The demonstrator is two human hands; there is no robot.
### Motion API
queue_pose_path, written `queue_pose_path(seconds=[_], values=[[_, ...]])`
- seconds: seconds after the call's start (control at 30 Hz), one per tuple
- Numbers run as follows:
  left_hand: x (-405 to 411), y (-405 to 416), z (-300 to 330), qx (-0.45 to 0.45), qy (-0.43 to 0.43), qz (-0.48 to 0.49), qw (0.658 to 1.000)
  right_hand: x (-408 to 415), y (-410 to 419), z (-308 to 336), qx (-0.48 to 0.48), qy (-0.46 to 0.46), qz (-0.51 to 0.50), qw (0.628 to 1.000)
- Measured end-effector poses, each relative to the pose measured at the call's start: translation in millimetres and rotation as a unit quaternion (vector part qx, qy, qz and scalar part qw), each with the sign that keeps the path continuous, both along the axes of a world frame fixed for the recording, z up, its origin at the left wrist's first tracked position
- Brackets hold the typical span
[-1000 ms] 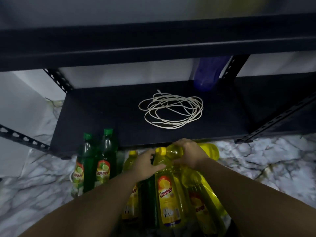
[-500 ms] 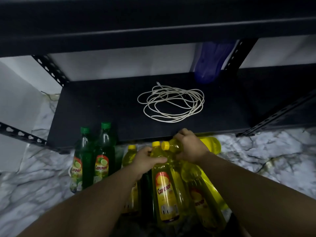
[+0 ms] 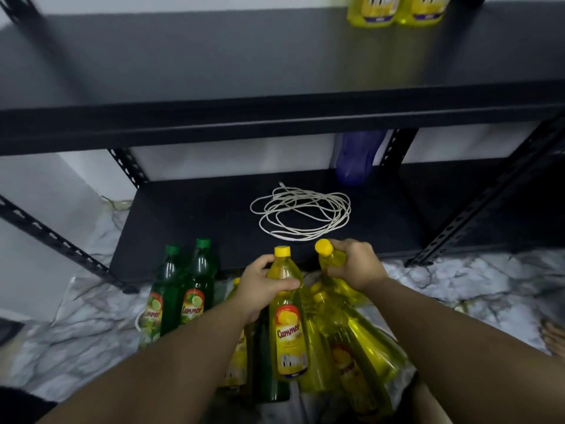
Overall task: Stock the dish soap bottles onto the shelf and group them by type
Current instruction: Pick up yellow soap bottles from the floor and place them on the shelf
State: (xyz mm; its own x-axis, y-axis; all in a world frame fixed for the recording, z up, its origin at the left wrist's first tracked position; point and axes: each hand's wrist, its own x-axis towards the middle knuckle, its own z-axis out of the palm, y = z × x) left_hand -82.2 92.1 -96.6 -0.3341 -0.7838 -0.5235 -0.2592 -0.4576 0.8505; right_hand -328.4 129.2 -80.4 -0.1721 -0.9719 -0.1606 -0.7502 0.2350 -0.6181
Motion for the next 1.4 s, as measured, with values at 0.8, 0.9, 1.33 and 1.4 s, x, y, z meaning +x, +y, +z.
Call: queue_pose_path(seconds=[0.8,0.9,1.33,1.4], values=[[24.2,11.2,328.3,-0.333,0.111,0.027,0.936,21.9,58.2,318.9,-0.279,-0.163,0.003,0.946],[23.9,4.3,371.0,-0.358,0.128,0.034,0.924,23.2,53.3,360.5,-0.321,-0.164,0.000,0.933],[6.9,-48.3,491.7,-0.428,0.162,0.065,0.887,27.3,-7.5,480.7,-0.405,-0.150,0.032,0.902],[3.7,-59.7,491.5,-0.433,0.160,0.072,0.884,25.3,-21.5,481.2,-0.399,-0.157,0.037,0.902]])
